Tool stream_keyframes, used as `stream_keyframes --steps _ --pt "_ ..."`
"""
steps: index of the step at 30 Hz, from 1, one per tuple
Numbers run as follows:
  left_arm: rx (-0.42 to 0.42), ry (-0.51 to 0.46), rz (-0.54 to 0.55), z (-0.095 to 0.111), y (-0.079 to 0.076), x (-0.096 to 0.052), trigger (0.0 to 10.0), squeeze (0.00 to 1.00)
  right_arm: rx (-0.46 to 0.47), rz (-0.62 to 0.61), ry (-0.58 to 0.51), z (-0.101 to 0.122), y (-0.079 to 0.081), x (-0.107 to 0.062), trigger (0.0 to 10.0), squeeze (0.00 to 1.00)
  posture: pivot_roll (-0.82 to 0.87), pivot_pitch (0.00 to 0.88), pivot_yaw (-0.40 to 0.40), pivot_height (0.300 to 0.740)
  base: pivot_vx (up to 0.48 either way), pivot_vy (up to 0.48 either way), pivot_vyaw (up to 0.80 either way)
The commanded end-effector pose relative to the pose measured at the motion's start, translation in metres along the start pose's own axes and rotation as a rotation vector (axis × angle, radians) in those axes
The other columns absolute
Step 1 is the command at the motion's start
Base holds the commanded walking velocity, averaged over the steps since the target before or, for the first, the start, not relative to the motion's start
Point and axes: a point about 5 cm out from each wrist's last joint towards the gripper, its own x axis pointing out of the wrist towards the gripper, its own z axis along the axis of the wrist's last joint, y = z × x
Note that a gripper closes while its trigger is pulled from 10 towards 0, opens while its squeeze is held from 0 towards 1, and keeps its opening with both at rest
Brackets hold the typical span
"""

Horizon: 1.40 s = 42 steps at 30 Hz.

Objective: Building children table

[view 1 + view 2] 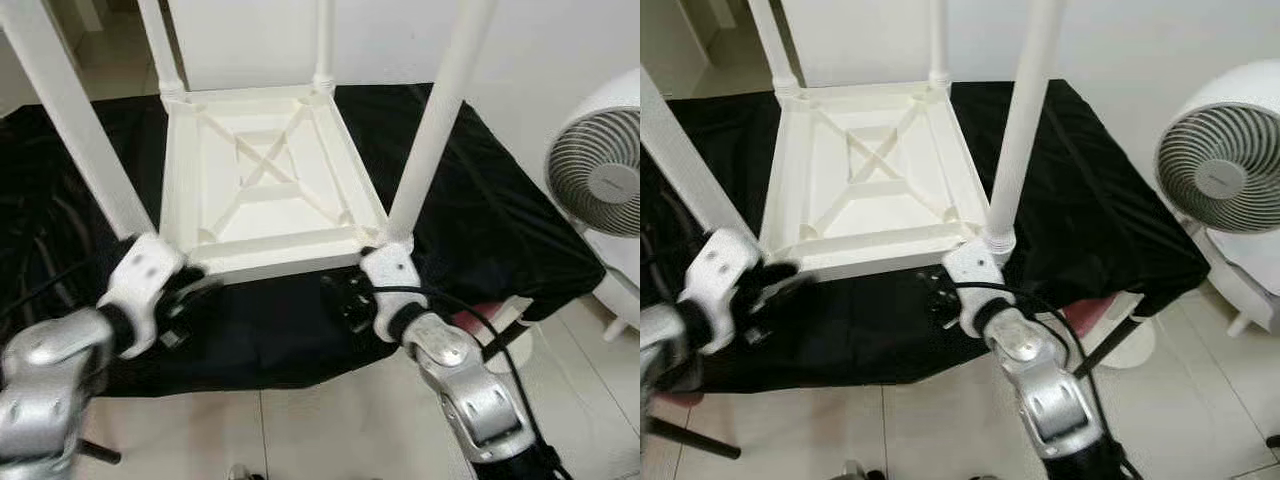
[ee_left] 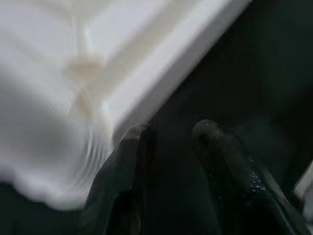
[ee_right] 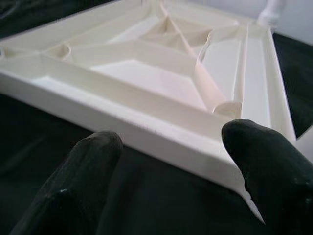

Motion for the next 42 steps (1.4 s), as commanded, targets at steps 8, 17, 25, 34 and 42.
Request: stream_keyframes --steps 8,17,25,34,42 --pt "0.081 0.178 0.264 -0.027 0.050 -0.030 10.0 0.00 -0.012 -0.017 0.013 -0.005 -0.008 0.001 10.0 0.00 -0.02 0.113 0.017 0.740 0.000 0.000 0.00" --pt "0.046 0.076 0.421 -0.011 0.070 0.001 10.0 0.00 -0.003 0.043 0.023 -0.007 0.002 -0.004 10.0 0.00 -0.02 0.114 0.016 0.740 0.000 0.000 0.00" --pt "0.059 0.052 0.429 -0.003 0.059 0.052 10.0 0.00 0.026 0.329 0.035 -0.007 0.029 -0.025 10.0 0.00 -0.06 0.120 0.025 0.740 0.000 0.000 0.00" --pt "0.027 -0.156 0.208 0.028 0.026 0.068 10.0 0.00 0.026 0.422 0.078 -0.014 0.037 -0.029 10.0 0.00 -0.05 0.120 0.022 0.740 0.000 0.000 0.00" --pt "0.063 -0.349 -0.013 0.069 -0.006 0.083 10.0 0.00 0.030 0.337 0.080 -0.012 0.030 -0.011 10.0 0.00 -0.05 0.120 0.024 0.740 0.000 0.000 0.00"
